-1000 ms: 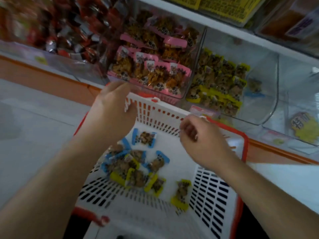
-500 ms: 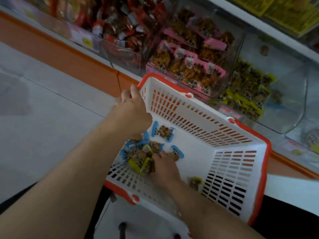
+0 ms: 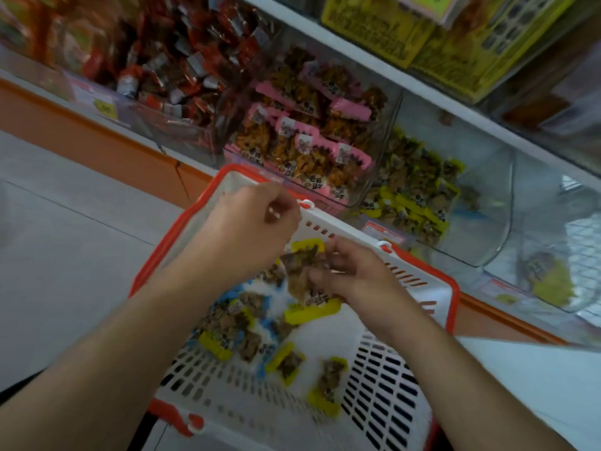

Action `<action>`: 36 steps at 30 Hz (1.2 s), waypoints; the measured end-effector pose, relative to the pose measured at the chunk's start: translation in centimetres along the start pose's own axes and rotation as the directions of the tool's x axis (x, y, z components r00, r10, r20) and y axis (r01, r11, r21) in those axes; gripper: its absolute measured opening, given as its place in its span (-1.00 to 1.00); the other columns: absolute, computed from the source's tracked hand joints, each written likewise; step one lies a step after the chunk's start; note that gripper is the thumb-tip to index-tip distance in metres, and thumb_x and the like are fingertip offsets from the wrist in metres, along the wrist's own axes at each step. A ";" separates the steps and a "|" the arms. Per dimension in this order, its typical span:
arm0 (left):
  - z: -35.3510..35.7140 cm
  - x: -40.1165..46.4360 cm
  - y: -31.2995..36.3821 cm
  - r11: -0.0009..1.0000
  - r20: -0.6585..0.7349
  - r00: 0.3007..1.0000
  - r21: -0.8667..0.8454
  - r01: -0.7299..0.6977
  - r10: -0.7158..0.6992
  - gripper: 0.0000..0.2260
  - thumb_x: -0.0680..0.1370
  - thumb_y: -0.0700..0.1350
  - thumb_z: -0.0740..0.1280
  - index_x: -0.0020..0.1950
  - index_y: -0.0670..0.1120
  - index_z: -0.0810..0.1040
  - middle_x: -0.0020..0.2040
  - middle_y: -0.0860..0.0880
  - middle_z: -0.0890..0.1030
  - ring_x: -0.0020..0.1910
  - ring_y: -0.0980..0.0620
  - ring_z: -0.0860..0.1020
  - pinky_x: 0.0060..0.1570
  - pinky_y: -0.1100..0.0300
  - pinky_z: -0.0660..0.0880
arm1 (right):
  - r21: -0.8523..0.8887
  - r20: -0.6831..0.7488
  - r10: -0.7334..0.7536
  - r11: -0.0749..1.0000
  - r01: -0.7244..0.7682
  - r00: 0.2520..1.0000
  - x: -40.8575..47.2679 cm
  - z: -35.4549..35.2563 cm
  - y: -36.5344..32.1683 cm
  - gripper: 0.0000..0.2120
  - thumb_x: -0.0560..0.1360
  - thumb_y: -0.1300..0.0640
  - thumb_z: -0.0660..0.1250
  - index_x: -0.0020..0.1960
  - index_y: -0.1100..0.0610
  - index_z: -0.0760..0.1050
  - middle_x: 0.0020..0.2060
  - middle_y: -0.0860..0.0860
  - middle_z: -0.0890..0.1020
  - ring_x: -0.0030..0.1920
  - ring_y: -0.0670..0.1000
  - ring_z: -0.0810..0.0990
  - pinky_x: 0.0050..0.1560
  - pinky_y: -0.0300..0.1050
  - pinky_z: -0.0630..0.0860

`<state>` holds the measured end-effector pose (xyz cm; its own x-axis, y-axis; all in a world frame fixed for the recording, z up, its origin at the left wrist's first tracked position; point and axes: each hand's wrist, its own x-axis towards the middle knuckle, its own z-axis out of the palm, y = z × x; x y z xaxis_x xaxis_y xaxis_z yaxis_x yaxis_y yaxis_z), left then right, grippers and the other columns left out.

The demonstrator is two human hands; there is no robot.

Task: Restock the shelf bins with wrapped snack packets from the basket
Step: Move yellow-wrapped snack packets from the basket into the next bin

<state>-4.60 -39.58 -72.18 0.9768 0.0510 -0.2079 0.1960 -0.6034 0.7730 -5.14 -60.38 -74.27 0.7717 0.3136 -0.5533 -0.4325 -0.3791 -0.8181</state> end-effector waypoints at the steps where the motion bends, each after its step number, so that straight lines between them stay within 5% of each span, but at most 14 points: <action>1: 0.5 0.1 0.3 0.999 0.071 0.997 -0.048 0.018 -0.014 -0.87 0.63 0.13 0.32 0.04 0.15 0.63 -0.09 0.17 0.66 -0.09 0.22 0.62 -0.11 0.19 0.61 | 0.081 -0.017 -0.032 0.996 0.033 0.999 -0.3 -1.2 -0.5 -0.87 0.61 0.20 0.48 0.05 0.00 0.60 -0.07 -0.14 0.76 -0.06 -0.07 0.72 -0.13 -0.20 0.57; 5: 2.3 0.1 1.9 0.932 0.245 0.967 -0.328 0.155 -0.074 -0.93 0.59 0.01 0.44 -0.03 0.05 0.66 -0.16 0.08 0.72 -0.16 0.12 0.71 -0.26 0.19 0.67 | 0.223 -0.112 -0.083 0.969 0.107 0.990 0.3 -3.9 -0.4 -0.81 0.53 0.09 0.48 0.12 0.06 0.63 0.06 0.11 0.76 0.07 0.14 0.72 0.07 0.13 0.56; 7: 3.0 0.3 2.3 0.874 0.233 0.965 -0.436 0.216 -0.122 -0.98 0.58 -0.11 0.46 -0.02 -0.04 0.67 -0.14 -0.02 0.72 -0.15 0.03 0.73 -0.30 0.21 0.66 | 0.234 -0.132 -0.097 0.964 0.126 0.986 1.0 -4.8 -0.3 -0.82 0.50 0.07 0.47 0.09 0.06 0.64 0.04 0.16 0.73 0.03 0.11 0.70 0.09 0.12 0.56; 11: 3.6 0.6 2.2 0.866 0.184 0.975 -0.461 0.195 -0.122 -0.95 0.58 -0.15 0.46 -0.01 -0.02 0.70 -0.12 -0.08 0.72 -0.11 -0.01 0.72 -0.15 0.14 0.69 | 0.249 -0.115 -0.124 0.957 0.149 0.986 1.5 -6.4 -0.3 -0.94 0.62 0.18 0.45 0.05 0.13 0.59 -0.10 0.07 0.70 -0.10 0.01 0.67 -0.14 -0.05 0.60; 14: 4.1 0.8 2.1 0.893 0.148 0.983 -0.421 0.160 -0.106 -0.92 0.57 -0.13 0.46 0.01 0.04 0.71 -0.10 -0.01 0.74 -0.11 0.04 0.72 -0.03 0.04 0.67 | 0.144 -0.133 -0.160 0.973 0.178 0.978 1.7 -6.4 -0.1 -0.77 0.58 0.24 0.52 0.16 0.11 0.54 -0.06 0.08 0.74 -0.15 0.03 0.70 -0.21 0.02 0.62; 17: 5.0 1.3 2.3 0.903 0.128 0.990 -0.415 0.109 -0.060 -0.79 0.59 -0.10 0.43 0.13 0.20 0.68 0.07 0.15 0.71 -0.01 0.14 0.69 -0.01 0.14 0.62 | 0.085 -0.230 -0.155 0.980 0.179 0.961 2.3 -7.4 -0.1 -0.67 0.54 0.28 0.55 0.17 0.02 0.53 -0.08 0.04 0.76 -0.17 0.05 0.73 -0.19 0.02 0.65; 20: 5.9 1.9 1.5 0.998 0.080 0.995 -0.037 -0.057 0.060 -0.57 0.60 0.01 0.41 0.42 0.34 0.46 0.38 0.37 0.43 0.38 0.26 0.41 0.32 0.21 0.40 | 0.043 -0.460 -0.130 0.985 0.168 0.879 3.4 -11.8 0.1 -0.62 0.52 0.22 0.58 0.18 -0.10 0.53 -0.04 -0.05 0.77 -0.11 0.04 0.77 -0.05 0.12 0.74; 23: 6.5 2.4 0.3 0.945 0.067 0.990 0.295 -0.142 0.127 -0.33 0.57 -0.01 0.44 0.63 0.14 0.25 0.57 0.25 0.20 0.59 0.11 0.11 0.54 0.04 0.20 | -0.078 -0.640 -0.111 0.994 0.079 0.760 5.2 -16.6 1.5 -0.62 0.48 0.13 0.62 0.13 -0.13 0.50 -0.04 -0.08 0.77 -0.06 0.05 0.77 0.09 0.24 0.71; 26: 7.0 2.4 -0.2 0.927 0.106 0.987 0.344 -0.151 0.121 -0.22 0.55 0.00 0.46 0.67 0.12 0.13 0.63 0.21 0.08 0.62 0.06 0.04 0.58 -0.09 0.18 | -0.161 -0.650 -0.049 0.984 -0.074 0.758 7.4 -19.0 3.2 -0.59 0.48 0.08 0.62 0.16 -0.09 0.45 0.01 -0.05 0.73 -0.07 0.08 0.76 0.04 0.25 0.72; 30: 7.0 2.7 -0.2 0.917 0.114 0.987 0.370 -0.150 0.115 -0.19 0.54 0.00 0.46 0.68 0.15 0.08 0.63 0.23 0.03 0.62 0.10 -0.01 0.58 -0.07 0.13 | -0.065 -0.583 0.025 0.995 -0.077 0.812 9.8 -18.9 3.7 -0.63 0.50 0.20 0.61 0.10 -0.02 0.46 -0.05 0.02 0.73 -0.11 0.08 0.77 -0.02 0.23 0.74; 36: 7.2 2.7 -0.4 0.925 0.095 0.989 0.352 -0.140 0.113 -0.19 0.49 -0.07 0.52 0.65 0.13 0.18 0.61 0.22 0.11 0.60 0.06 0.06 0.55 -0.11 0.16 | -0.422 -0.594 -0.029 0.862 -0.280 0.804 10.6 -18.0 4.1 -0.67 0.50 -0.09 0.59 0.06 0.01 0.49 -0.16 0.00 0.69 -0.13 0.07 0.70 -0.14 -0.02 0.61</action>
<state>-2.64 -44.96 -77.40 0.9801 -0.0937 -0.1749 0.0144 -0.8457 0.5335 9.63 -74.33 -80.67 0.9100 -0.2539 -0.3276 -0.3925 -0.7820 -0.4842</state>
